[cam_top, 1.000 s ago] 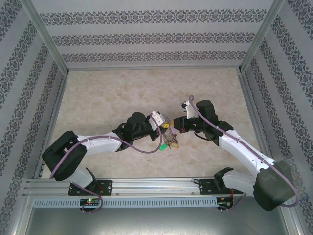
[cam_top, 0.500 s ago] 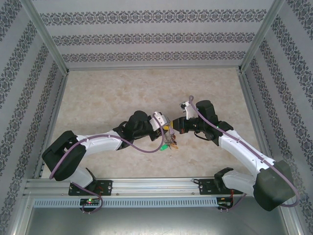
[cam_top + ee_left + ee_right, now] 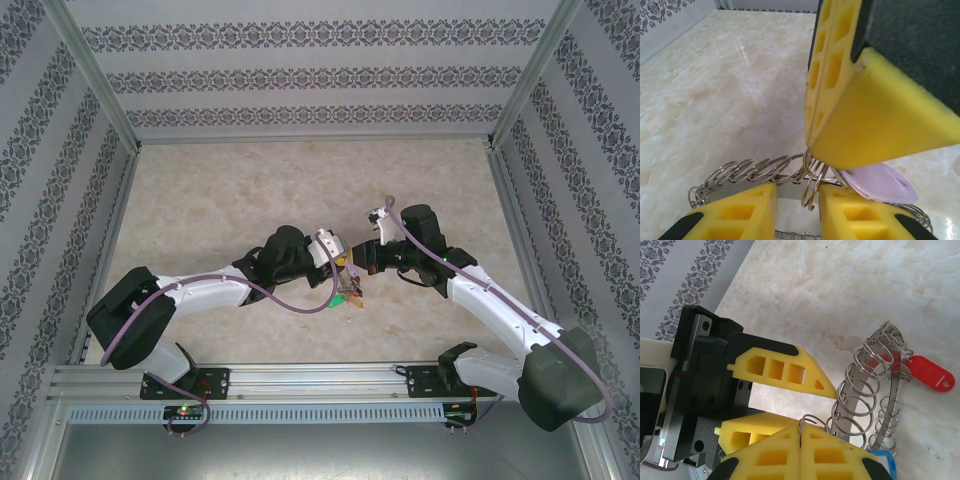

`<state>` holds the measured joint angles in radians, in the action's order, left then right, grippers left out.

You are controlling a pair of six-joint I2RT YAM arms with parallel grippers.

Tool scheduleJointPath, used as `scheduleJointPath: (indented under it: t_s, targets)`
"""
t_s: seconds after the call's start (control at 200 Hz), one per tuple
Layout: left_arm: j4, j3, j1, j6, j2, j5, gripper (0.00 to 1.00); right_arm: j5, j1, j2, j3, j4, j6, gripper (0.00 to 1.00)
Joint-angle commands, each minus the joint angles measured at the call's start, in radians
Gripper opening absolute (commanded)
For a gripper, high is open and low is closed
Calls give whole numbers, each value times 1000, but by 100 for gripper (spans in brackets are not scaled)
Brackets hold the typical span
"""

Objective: Put the keys on the keyring

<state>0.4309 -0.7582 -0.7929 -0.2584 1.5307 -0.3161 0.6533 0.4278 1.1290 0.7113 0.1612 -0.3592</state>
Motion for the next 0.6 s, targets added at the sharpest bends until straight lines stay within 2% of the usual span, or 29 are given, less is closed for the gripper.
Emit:
scheduleJointPath:
  t_s: [0.0, 0.205, 0.595]
  targets:
    - [33, -22, -16, -7, 13, -7, 29, 63, 3, 0, 53, -28, 32, 0]
    - [43, -23, -16, -4, 3, -38, 32, 66, 4, -4, 54, -27, 35, 0]
    - [51, -13, -16, -21, -20, 21, 32, 99, 3, 7, 70, 0, 58, 0]
